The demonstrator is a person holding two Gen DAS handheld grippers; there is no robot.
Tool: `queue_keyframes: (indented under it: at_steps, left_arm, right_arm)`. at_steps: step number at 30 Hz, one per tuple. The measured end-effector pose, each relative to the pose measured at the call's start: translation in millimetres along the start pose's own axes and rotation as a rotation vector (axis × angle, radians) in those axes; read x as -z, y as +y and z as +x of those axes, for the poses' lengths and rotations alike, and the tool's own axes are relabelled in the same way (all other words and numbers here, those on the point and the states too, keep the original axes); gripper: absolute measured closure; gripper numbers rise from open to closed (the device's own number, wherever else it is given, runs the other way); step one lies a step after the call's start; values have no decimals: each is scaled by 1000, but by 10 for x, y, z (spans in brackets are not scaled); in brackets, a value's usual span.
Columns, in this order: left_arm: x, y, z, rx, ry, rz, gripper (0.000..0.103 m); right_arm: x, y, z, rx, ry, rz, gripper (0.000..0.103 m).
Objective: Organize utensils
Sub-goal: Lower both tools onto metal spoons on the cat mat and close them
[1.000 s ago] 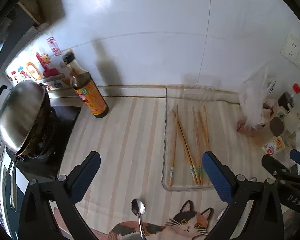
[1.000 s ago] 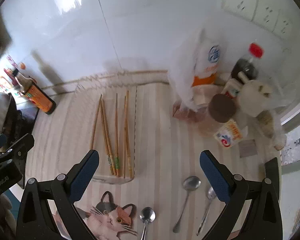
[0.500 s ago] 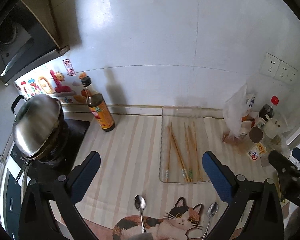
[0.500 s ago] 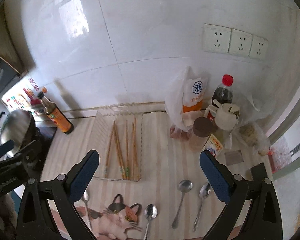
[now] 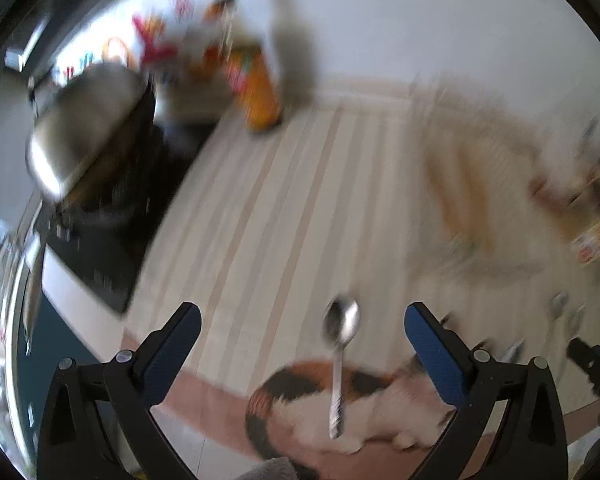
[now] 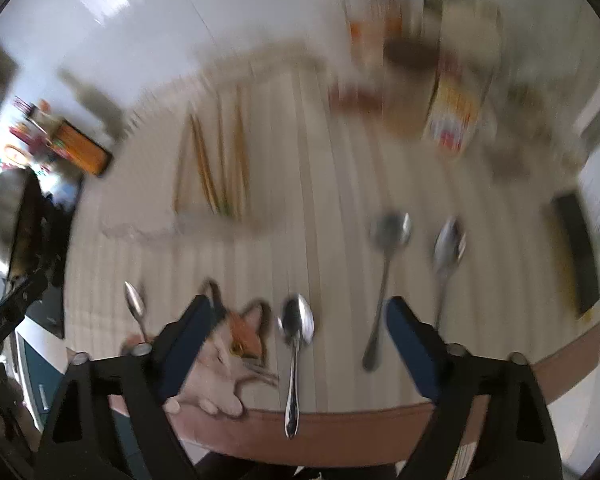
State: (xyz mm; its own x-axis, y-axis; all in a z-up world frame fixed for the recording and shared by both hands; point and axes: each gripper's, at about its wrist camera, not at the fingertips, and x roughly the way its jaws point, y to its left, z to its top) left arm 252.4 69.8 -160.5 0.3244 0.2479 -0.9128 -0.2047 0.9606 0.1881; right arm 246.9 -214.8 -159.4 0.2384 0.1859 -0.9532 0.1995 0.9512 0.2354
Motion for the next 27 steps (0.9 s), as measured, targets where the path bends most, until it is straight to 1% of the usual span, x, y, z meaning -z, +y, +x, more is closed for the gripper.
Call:
queue_keyframes:
  at_steps: [1, 3, 6, 8, 9, 10, 12, 13, 15, 17, 19, 20, 22, 23, 24, 25, 27]
  left_arm:
    - [72, 42, 179, -10, 60, -10, 0]
    - [196, 100, 474, 13, 148, -39, 0]
    - [306, 115, 776, 57, 233, -75, 1]
    - [324, 94, 923, 95, 265, -90, 1]
    - [320, 62, 988, 113, 271, -83, 6]
    - [315, 13, 1061, 121, 279, -68, 16]
    - [309, -50, 1165, 134, 300, -51, 23]
    - [303, -71, 1211, 143, 305, -51, 29]
    - [289, -91, 1275, 146, 313, -53, 35]
    - [276, -90, 1313, 151, 308, -54, 42]
    - [254, -104, 1321, 144, 291, -34, 45]
    - [250, -114, 1317, 145, 280, -26, 46]
    - [247, -150, 1317, 150, 260, -8, 54]
    - [248, -163, 1308, 152, 253, 1, 59]
    - [247, -186, 1293, 154, 245, 13, 68]
    - [250, -217, 1274, 154, 240, 29, 72]
    - [246, -280, 1247, 136, 231, 56, 72]
  right_arm:
    - [67, -36, 169, 7, 40, 24, 16]
    - [195, -84, 480, 17, 114, 55, 16]
    - [334, -100, 779, 37, 168, 64, 16]
    - [396, -91, 880, 34, 177, 67, 16]
    - [413, -89, 909, 26, 174, 67, 16]
    - [441, -76, 941, 17, 159, 64, 16]
    - [473, -56, 987, 20, 137, 51, 17]
    - [491, -21, 985, 35, 110, 34, 18]
    - [518, 38, 1008, 50, 88, 4, 20]
    - [544, 87, 1035, 86, 73, -17, 24]
    - [589, 125, 1057, 128, 68, -30, 27]
    - [605, 142, 1068, 148, 65, -35, 31]
    - [653, 173, 1079, 175, 51, -41, 38]
    - [676, 169, 1074, 187, 43, -40, 44]
    - [700, 180, 1071, 200, 36, -42, 54]
    - [711, 164, 1053, 214, 21, -44, 64]
    - [686, 126, 1027, 200, 13, -36, 66]
